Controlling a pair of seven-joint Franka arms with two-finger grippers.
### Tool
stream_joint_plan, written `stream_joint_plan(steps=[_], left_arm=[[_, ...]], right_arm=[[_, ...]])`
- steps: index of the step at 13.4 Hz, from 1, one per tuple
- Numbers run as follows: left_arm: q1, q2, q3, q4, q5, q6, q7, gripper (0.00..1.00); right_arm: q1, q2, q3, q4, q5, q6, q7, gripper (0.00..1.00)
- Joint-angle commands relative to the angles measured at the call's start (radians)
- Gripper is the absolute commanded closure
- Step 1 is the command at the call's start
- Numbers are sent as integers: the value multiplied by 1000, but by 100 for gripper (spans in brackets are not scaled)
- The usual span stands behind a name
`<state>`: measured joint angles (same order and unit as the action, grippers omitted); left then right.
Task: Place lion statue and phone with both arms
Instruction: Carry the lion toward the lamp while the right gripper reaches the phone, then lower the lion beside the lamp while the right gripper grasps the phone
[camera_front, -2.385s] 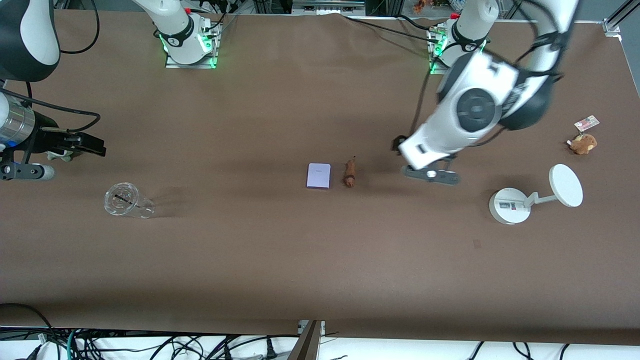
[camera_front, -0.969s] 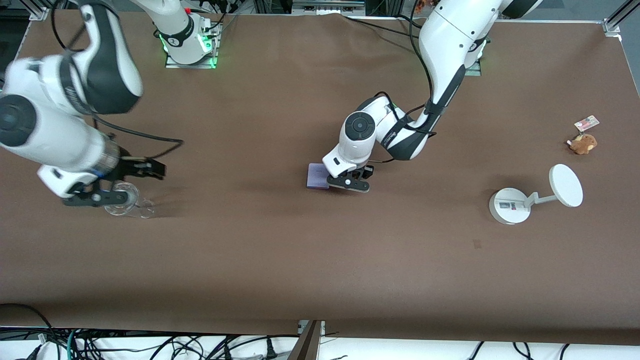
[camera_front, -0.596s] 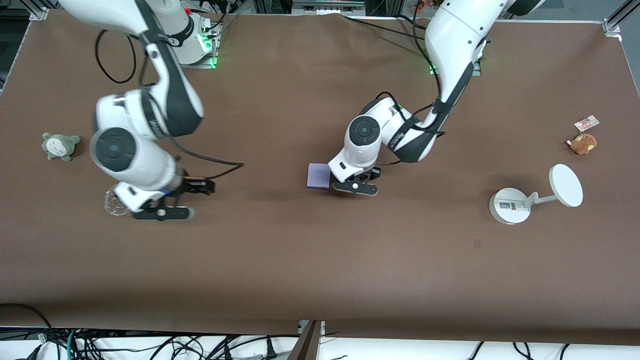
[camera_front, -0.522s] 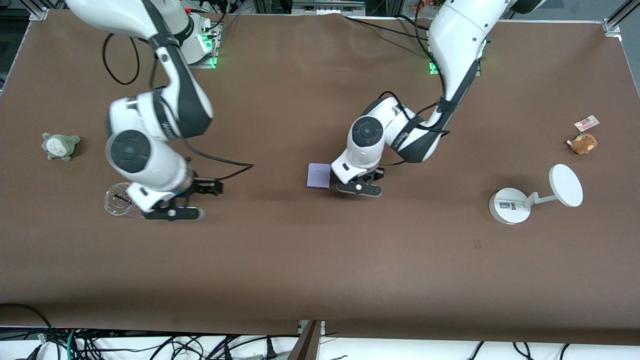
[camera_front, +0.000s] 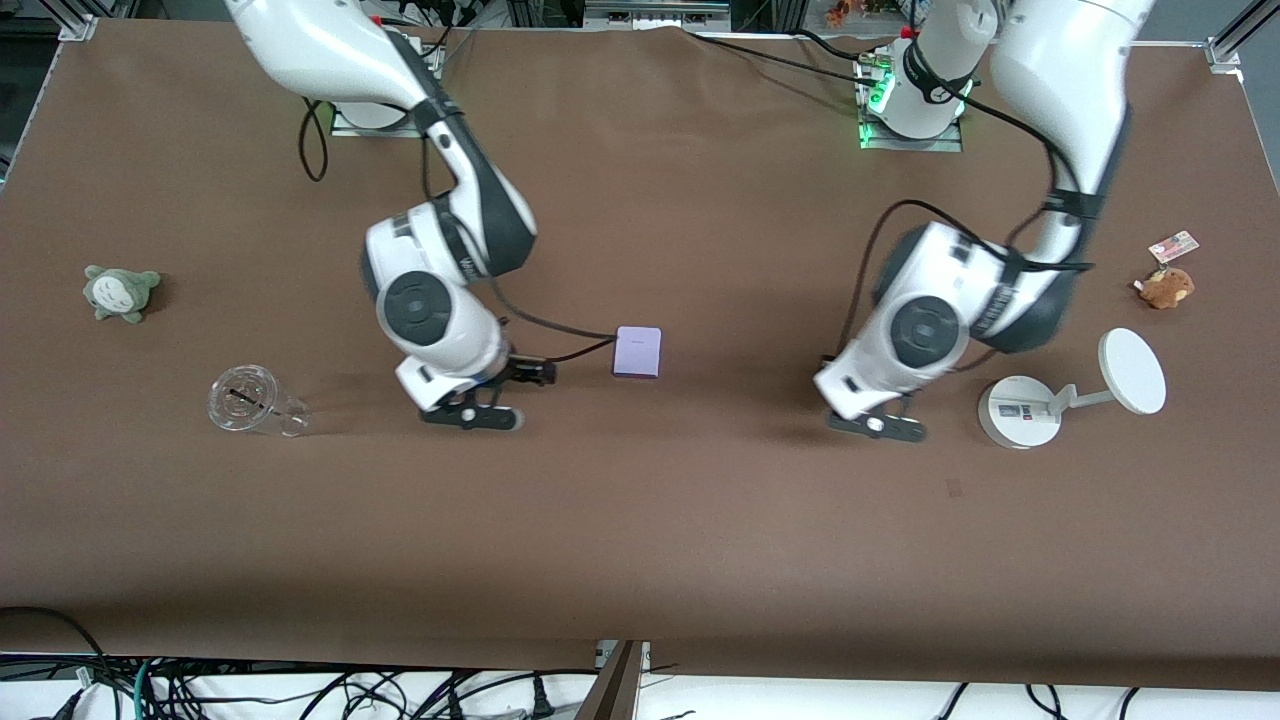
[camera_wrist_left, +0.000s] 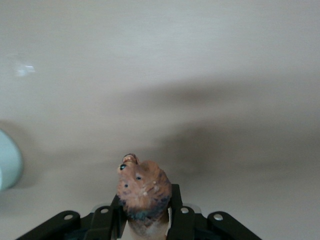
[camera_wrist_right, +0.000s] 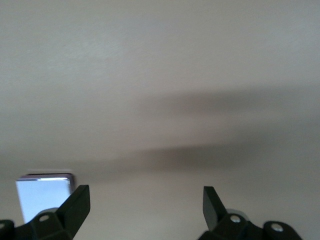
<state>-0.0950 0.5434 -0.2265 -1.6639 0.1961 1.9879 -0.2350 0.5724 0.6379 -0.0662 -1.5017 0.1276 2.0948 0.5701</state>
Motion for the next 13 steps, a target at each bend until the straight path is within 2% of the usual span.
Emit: stream_joint_plan(steps=[1, 4, 6, 9, 13], left_arm=[[85, -5, -14, -14, 25, 0, 115, 88], [173, 18, -11, -31, 25, 86, 216, 87], [214, 41, -11, -31, 99, 126, 250, 84], [231, 58, -13, -50, 131, 150, 250, 84], [262, 85, -11, -74, 131, 204, 250, 84]], right_arm=[[79, 43, -10, 23, 15, 60, 120, 0], [156, 89, -11, 23, 12, 120, 207, 0], [196, 115, -10, 23, 11, 171, 253, 0], [245, 155, -12, 25, 7, 249, 301, 0], [290, 178, -12, 29, 1, 260, 304, 0]])
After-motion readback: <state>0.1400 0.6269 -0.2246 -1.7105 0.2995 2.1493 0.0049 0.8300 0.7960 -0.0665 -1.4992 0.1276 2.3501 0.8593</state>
